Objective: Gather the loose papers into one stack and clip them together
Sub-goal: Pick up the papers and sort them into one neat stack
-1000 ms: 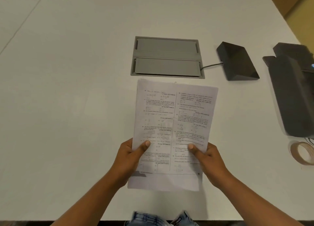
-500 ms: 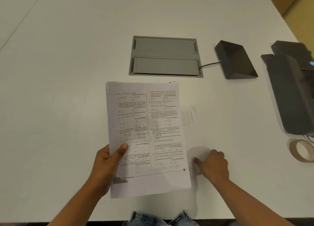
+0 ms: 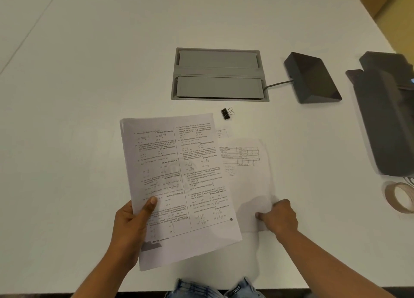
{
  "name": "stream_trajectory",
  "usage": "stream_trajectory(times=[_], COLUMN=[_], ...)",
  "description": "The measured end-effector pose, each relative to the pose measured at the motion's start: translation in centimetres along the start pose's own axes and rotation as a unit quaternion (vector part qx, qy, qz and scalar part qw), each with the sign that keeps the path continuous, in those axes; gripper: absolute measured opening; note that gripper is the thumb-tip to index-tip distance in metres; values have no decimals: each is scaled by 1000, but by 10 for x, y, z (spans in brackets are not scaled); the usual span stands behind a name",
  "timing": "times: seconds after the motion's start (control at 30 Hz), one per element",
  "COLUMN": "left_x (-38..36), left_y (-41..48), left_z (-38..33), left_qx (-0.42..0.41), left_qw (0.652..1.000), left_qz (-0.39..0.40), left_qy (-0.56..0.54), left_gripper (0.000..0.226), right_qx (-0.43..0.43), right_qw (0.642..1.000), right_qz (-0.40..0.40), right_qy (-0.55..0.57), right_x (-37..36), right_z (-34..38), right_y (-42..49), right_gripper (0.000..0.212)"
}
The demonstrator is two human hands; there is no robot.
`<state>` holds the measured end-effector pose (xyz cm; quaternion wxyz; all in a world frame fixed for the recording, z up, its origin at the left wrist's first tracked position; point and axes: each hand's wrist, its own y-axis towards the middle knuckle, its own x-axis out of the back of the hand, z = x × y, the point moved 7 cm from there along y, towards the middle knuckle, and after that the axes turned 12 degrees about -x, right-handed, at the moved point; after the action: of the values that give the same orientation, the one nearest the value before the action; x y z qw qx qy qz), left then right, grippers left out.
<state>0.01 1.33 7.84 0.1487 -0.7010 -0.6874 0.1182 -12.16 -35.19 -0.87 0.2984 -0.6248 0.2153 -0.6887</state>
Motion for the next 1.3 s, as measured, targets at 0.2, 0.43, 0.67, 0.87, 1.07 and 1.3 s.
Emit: stream_trajectory(times=[0.2, 0.43, 0.67, 0.87, 1.07, 1.3], left_x=[4, 10, 11, 15, 20, 20], left_y=[2, 1, 1, 5, 6, 3], left_z=[-5, -11, -14, -11, -5, 3], left_qx=[-9, -12, -11, -15, -11, -7], left_qw=[1000, 999, 999, 999, 999, 999], left_qz=[-7, -27, -35, -37, -42, -42], left_qy=[7, 26, 32, 16, 9, 11], left_gripper=[13, 9, 9, 12, 16, 14], right_qx=[18, 22, 51, 18, 29, -2], right_qw=[999, 997, 997, 998, 999, 999], right_qz=[5, -35, -27, -51, -27, -22], right_qy=[-40, -58, -53, -44, -38, 23], right_x=[-1, 2, 2, 5, 2, -4], right_z=[-1, 2, 3, -3, -3, -14], right_y=[1, -6, -5, -9, -7, -8], right_gripper=[61, 74, 45, 71, 75, 65])
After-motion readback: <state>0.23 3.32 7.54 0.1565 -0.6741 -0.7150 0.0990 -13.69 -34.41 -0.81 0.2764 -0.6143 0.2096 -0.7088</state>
